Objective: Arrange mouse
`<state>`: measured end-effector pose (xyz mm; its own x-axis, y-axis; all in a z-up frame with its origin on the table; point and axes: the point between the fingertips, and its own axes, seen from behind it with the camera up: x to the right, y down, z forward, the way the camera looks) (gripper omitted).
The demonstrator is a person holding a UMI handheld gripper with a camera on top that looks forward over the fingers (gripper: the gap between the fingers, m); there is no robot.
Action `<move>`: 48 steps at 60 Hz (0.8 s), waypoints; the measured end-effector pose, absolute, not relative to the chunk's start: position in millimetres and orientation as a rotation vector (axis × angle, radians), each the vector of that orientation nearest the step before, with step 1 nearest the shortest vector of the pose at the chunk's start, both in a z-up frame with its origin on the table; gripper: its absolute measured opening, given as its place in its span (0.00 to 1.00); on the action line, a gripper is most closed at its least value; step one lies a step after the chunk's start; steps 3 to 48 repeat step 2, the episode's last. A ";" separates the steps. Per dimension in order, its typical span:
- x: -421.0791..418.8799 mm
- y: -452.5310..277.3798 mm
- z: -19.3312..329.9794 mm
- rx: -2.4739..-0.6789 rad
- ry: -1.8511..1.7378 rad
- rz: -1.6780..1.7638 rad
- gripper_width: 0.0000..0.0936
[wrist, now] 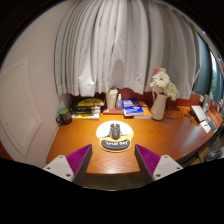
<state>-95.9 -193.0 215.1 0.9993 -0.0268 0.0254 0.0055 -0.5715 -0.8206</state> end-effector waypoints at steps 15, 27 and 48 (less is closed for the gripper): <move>-96.6 -193.4 215.1 -2.178 0.014 -0.043 0.91; -96.6 -193.4 215.1 -2.178 0.014 -0.043 0.91; -96.6 -193.4 215.1 -2.178 0.014 -0.043 0.91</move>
